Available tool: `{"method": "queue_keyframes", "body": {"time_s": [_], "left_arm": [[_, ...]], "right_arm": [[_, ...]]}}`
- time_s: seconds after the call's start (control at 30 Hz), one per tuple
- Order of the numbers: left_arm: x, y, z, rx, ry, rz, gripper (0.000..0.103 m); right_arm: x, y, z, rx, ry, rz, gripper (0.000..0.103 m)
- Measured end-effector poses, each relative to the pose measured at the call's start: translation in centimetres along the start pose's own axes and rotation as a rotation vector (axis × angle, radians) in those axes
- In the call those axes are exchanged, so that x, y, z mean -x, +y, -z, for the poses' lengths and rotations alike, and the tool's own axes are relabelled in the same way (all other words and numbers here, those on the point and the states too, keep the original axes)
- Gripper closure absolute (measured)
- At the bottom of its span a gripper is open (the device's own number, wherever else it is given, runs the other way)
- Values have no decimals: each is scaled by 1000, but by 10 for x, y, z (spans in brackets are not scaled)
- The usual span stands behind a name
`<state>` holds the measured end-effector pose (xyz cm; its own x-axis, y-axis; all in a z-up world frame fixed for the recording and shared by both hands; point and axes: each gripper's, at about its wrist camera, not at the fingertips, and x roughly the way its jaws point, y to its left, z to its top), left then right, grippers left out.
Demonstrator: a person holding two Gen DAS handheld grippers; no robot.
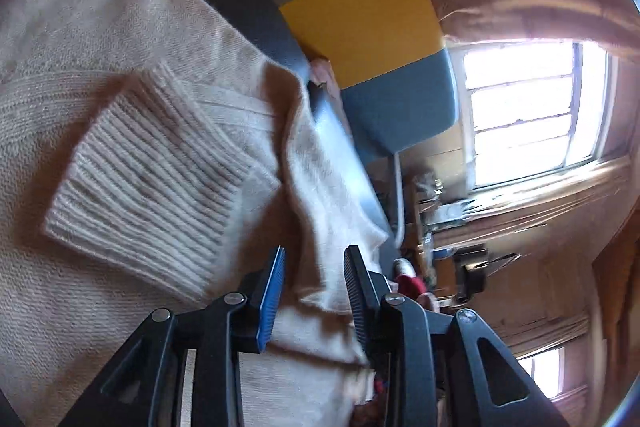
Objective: Fold clothes
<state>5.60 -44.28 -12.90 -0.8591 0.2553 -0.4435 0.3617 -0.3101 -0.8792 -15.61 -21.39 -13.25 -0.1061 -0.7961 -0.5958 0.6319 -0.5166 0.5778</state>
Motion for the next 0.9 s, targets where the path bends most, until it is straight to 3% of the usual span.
{"method": "queue_keyframes", "body": {"time_s": [0.07,0.2,0.3,0.33,0.47,0.8,0.9], "left_arm": [[-7,-4,-1,-17,21,-23,70],[-27,-10,8,-80,42,-147,72],[-30,-16,21,-195,9,-257,96],[-29,-21,25,-241,3,-279,99],[-21,-36,37,-378,-26,-351,99],[-22,-35,47,-509,-73,-404,96],[-16,-54,59,-577,-142,-481,79]], "right_arm": [[1,0,0,-1,-2,-3,88],[3,-3,0,-10,-5,-14,88],[5,-3,2,-2,-5,-8,88],[4,-2,2,1,-5,-5,88],[3,-2,0,0,-6,-7,88],[0,-1,-2,15,-3,10,88],[-1,0,-2,21,-3,18,88]]}}
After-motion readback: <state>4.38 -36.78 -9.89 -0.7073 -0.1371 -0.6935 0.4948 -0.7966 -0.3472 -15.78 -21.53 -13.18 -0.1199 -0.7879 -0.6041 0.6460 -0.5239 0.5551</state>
